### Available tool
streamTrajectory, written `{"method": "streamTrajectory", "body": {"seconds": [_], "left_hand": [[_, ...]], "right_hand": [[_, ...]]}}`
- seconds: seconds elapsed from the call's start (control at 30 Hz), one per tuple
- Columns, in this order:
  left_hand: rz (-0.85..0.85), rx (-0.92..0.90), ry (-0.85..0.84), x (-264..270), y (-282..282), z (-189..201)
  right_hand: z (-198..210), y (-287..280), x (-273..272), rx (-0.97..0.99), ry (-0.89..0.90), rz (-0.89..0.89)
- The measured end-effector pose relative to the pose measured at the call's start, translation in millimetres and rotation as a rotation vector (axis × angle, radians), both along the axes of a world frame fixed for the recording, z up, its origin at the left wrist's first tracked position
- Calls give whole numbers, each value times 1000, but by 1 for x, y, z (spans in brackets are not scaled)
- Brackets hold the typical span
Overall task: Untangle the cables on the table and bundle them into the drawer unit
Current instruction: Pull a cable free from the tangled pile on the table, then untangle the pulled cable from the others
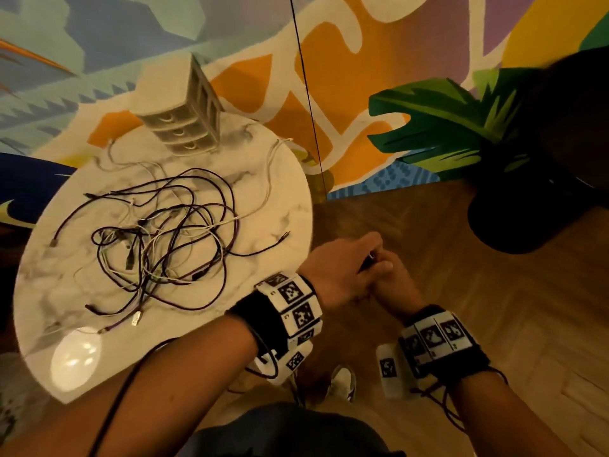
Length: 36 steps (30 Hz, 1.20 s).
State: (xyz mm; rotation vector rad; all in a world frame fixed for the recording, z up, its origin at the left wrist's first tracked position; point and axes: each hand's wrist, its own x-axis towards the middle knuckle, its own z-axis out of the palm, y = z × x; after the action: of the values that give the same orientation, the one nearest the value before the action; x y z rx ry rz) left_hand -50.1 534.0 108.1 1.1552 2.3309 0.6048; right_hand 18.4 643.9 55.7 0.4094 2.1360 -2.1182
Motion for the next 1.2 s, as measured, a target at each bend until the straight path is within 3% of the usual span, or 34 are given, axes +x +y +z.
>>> {"method": "streamTrajectory", "body": {"seconds": [0.13, 0.27, 0.33, 0.43, 0.53, 0.73, 0.87, 1.03, 1.2], "left_hand": [[-22, 12, 9, -1, -18, -8], [235, 35, -17, -33, -60, -38], [334, -145, 30, -60, -89, -61], [249, -665, 54, -100, -130, -82], [204, -842, 86, -121, -149, -92], [193, -683, 155, -87, -147, -123], [165, -517, 108, -78, -160, -120], [178, -254, 178, -65, -179, -91], [266, -24, -73, -63, -209, -92]], "right_hand": [[-14, -15, -15, 45, -269, 172], [-37, -34, -34, 199, -334, 95], [-39, -39, -39, 188, -383, 65], [-41, -45, -40, 200, -429, 148], [-45, -56, -40, 173, -483, 136], [-49, -77, -23, 230, -513, 147], [-55, -98, -23, 274, -552, 42], [-52, -155, -62, 20, -504, -86], [-40, -201, -93, -61, -488, -210]]}}
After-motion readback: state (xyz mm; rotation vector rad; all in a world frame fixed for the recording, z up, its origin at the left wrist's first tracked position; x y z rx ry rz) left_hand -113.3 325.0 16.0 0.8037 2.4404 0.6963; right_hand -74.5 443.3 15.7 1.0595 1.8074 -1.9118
